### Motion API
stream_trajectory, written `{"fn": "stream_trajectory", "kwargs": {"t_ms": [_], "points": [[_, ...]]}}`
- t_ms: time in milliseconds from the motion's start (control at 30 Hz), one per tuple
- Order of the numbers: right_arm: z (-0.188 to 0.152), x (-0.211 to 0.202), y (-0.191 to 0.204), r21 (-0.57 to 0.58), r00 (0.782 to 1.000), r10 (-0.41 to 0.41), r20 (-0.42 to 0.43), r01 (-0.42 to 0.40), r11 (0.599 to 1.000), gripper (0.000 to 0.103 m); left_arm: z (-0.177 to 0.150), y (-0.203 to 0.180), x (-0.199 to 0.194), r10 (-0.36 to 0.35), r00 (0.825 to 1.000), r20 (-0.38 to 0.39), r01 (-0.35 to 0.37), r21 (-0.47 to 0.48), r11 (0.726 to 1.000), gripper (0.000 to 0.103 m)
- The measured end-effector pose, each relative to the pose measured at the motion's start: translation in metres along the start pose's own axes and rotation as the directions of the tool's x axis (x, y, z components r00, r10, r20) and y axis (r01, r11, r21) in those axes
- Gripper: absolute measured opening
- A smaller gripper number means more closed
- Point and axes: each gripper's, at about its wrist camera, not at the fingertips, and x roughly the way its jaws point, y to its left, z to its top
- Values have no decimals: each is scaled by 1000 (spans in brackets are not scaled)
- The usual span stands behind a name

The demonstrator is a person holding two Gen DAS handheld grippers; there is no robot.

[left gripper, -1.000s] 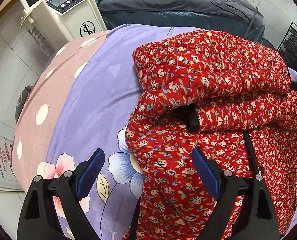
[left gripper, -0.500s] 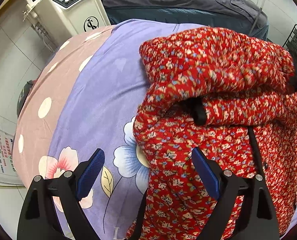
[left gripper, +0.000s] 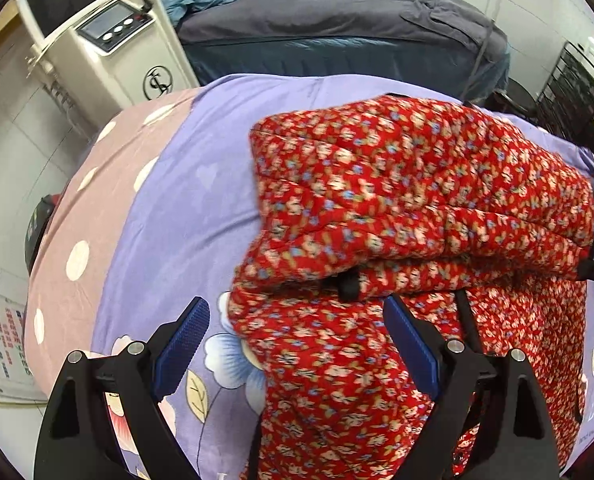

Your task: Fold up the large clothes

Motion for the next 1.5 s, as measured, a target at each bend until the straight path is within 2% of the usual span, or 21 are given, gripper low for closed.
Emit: {"fn": "stream_trajectory", "kwargs": {"t_ms": [33,100,167,233,267,300,433,533,600,733,867,1000,1067,1300,1433,1500], "points": [[0,2,0,10,1000,-7,0,7,1000,8,1,-8,1,2,1000,-5,-2,19,1000,86],[1,3,0,19,998,-68,-5,68,998,23,-3,-15,1,5,1000,-10,-5,43,999,86],[-1,0,3,4,995,-99,3,99,995,26,-6,-21,0,18,1000,-6,-18,71,997,86],[-4,-5,6,-9,991,-131,12,131,991,40,-8,-24,-2,31,1000,1,-31,83,996,86],[-5,-7,6,-12,985,-170,17,170,985,53,-8,-24,-3,33,999,1,-33,84,996,86],[-7,-11,5,-14,977,-209,27,210,978,56,-9,-24,-3,34,999,2,-34,83,996,86],[-10,-27,2,12,963,-259,72,259,966,56,2,-23,-10,34,999,36,-37,87,995,87],[-7,-38,9,28,967,-223,124,221,975,57,17,-31,-14,34,997,70,-41,106,993,92],[-1,-39,23,-20,970,-189,151,194,981,58,28,-37,-14,29,996,85,-40,122,992,92],[12,-23,55,-137,980,-129,153,150,979,63,54,-53,-5,7,996,86,-20,155,988,95],[25,15,74,-214,983,-157,97,175,961,65,71,-64,19,2,999,51,-12,186,982,96],[33,56,58,-190,971,-241,8,238,953,72,72,-69,65,24,998,-63,-11,196,981,97],[35,67,51,-173,973,-232,-15,226,959,75,73,-70,80,28,996,-86,-10,200,980,98],[46,92,57,-206,956,-291,-42,276,939,84,86,-83,107,67,992,-104,-44,209,977,98],[59,104,65,-207,949,-307,-66,288,935,88,91,-84,110,88,994,-62,-73,208,975,99],[60,103,63,-203,948,-309,-77,289,936,90,82,-88,107,93,995,-34,-84,209,974,99]]}}
